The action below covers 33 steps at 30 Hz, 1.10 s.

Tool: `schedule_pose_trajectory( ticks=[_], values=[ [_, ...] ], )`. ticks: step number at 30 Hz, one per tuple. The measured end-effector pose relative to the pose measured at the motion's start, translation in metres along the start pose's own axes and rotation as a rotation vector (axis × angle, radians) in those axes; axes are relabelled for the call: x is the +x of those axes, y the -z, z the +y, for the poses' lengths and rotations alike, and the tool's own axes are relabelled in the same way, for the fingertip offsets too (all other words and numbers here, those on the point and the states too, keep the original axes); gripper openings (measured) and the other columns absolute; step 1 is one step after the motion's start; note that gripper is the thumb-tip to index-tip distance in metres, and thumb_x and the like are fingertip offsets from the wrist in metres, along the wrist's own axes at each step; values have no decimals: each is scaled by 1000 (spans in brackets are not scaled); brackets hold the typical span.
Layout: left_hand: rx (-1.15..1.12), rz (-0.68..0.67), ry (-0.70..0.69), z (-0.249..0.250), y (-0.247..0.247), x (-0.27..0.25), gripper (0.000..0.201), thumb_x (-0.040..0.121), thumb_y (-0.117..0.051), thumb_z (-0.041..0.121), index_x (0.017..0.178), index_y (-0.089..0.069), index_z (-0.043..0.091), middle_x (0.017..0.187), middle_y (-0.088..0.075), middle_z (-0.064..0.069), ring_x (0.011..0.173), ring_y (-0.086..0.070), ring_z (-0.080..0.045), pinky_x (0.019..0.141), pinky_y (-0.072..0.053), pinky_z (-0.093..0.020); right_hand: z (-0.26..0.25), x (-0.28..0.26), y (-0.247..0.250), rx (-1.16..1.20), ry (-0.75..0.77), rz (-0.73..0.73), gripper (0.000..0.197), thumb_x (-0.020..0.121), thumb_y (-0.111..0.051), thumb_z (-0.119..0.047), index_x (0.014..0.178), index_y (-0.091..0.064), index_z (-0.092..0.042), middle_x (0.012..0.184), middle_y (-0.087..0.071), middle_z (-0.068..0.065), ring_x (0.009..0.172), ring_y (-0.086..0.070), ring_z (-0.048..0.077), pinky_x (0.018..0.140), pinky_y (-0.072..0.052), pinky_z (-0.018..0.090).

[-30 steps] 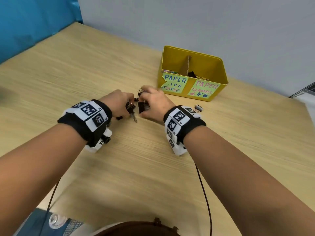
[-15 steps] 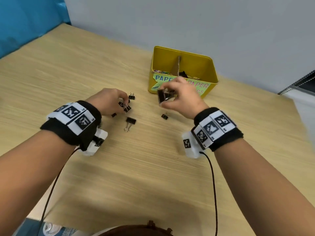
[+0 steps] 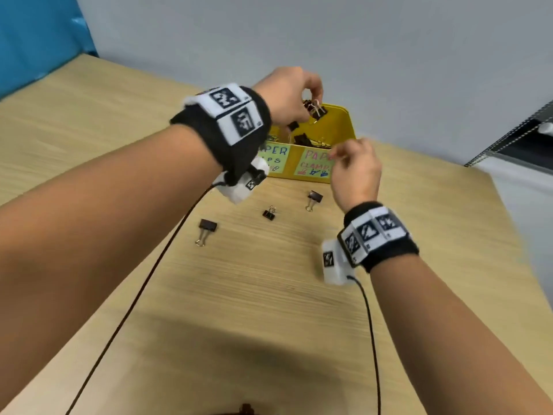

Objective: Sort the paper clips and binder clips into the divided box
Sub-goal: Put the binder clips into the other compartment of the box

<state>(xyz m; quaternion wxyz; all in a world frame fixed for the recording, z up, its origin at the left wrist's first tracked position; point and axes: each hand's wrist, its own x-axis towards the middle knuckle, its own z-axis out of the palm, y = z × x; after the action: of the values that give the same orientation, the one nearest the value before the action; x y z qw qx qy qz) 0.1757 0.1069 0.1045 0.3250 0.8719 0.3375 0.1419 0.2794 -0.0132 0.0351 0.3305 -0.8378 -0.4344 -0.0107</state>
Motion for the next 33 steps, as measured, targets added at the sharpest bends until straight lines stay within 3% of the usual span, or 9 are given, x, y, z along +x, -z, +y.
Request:
schedule_pose_trajectory(
  ticks=[2,6,10,13,16,19,23,29,33],
  values=[
    [102,-36,-28,7,-11,13,34,81,-57,2,112,-60,17,110,-61,-13,80,-64,-27,76,-56,-38,12,-18,-9,-79,-56,-162,20,86,-54,-10,102,-64,-16,121,-54,6,117,-50,24,97,-40,29],
    [244,-96,-50,-2,-23,15,48,84,-62,16,130,-51,24,131,-52,-11,119,-52,-26,93,-42,-30,18,-35,-27,-254,-171,-672,62,84,-56,-49,139,-38,-26,146,-31,9,133,-32,33,111,-34,48],
    [125,76,49,-38,-16,-26,35,82,-59,12,116,-58,20,114,-48,-10,105,-51,-25,95,-40,-31,-8,-46,-44,-261,-21,-756,81,74,-56,-66,141,-37,-25,141,-34,11,130,-32,33,109,-34,44],
    [66,208,179,-83,-13,-66,27,77,-48,-5,90,-59,17,99,-45,-4,88,-47,-19,83,-41,-30,-31,-55,-58,-301,91,-815,64,75,-67,-51,129,-49,-21,129,-40,10,121,-39,32,104,-36,38],
    [132,22,319,-122,-6,-90,28,78,-55,-1,98,-55,19,112,-44,-6,101,-49,-23,86,-42,-32,-43,-57,-66,-246,118,-867,36,79,-70,-23,113,-59,-16,123,-46,11,114,-50,31,99,-42,35],
    [197,-346,410,-139,-3,-97,79,69,-76,32,136,-34,32,144,-26,-6,131,-34,-29,107,-37,-46,-47,-57,-66,-231,170,-896,25,81,-66,-9,106,-65,-13,121,-51,12,108,-56,28,92,-44,29],
    [377,-540,409,-133,-20,-93,118,48,-84,52,141,-13,47,143,-20,-2,134,-24,-30,106,-38,-52,-44,-57,-61,-217,179,-909,24,81,-65,-8,105,-65,-12,121,-52,11,104,-54,23,80,-39,23],
    [334,-422,319,-128,-39,-97,44,69,-76,20,108,-54,18,114,-46,-6,92,-50,-20,79,-49,-32,-41,-59,-58,-174,151,-898,23,79,-66,-8,102,-66,-11,113,-54,9,100,-54,23,78,-40,24],
    [375,-407,237,-123,-44,-100,15,74,-69,20,82,-56,18,93,-51,-1,84,-51,-19,70,-44,-29,-41,-56,-60,-58,61,-943,16,75,-68,-1,82,-62,-14,98,-62,10,77,-56,20,72,-56,35]
  ],
)
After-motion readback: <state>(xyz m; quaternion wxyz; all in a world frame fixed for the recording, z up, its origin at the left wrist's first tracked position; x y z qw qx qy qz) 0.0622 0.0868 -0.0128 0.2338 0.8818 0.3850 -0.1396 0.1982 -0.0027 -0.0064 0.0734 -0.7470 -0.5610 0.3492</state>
